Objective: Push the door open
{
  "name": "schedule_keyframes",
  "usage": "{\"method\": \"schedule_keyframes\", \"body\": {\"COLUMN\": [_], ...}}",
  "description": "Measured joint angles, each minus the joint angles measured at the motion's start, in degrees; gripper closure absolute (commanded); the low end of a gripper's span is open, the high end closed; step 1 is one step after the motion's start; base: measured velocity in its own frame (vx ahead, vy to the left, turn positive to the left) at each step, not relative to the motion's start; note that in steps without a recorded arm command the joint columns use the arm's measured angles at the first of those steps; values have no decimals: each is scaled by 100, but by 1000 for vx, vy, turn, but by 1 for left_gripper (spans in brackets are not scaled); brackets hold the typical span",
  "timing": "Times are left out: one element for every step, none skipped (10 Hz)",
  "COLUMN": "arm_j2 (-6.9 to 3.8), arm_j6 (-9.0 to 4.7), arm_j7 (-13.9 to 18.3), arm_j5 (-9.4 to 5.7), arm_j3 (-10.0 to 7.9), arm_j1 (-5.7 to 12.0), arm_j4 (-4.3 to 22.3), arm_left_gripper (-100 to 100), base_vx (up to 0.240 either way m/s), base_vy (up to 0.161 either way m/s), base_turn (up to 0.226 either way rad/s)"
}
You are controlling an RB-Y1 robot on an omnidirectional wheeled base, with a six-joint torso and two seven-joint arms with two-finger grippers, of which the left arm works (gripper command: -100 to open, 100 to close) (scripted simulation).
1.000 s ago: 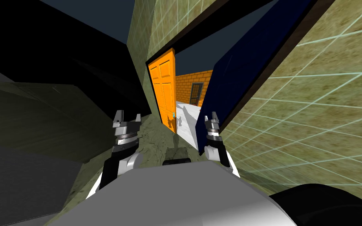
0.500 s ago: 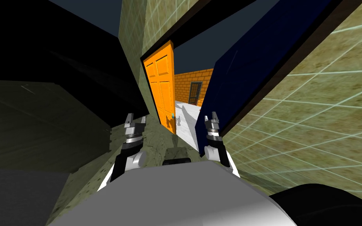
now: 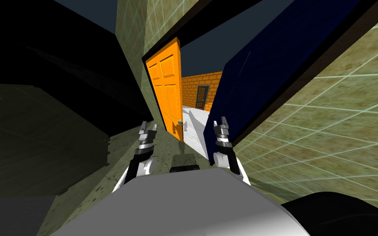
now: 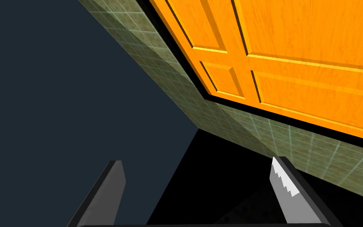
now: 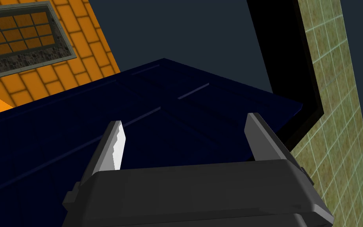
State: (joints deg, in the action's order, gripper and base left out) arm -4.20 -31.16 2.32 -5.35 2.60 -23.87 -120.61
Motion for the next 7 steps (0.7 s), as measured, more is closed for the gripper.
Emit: {"method": "schedule_keyframes", "body": {"arm_j2": [8, -11, -14, -14, -34, -34, -51], "arm_j6": [-14, -24, -34, -110, -167, -156, -182], "arm_j7": [-12, -9, -10, -16, -7, -9, -4], "arm_j5": [25, 33, 50, 76, 85, 102, 116], "arm_j3": [61, 85, 128, 190, 222, 264, 312], "arm_j1": [26, 85, 133, 158, 207, 259, 270], "arm_j4": [118, 272, 420, 626, 814, 940, 1091], "arm_left_gripper": [-100, -100, -100, -100, -100, -100, -100], "base_vx": [97, 102, 94, 86, 86, 100, 104], "base_vy": [68, 66, 66, 58, 68, 74, 81], "base_turn": [-90, -96, -78, -93, -80, -113, -100]}}
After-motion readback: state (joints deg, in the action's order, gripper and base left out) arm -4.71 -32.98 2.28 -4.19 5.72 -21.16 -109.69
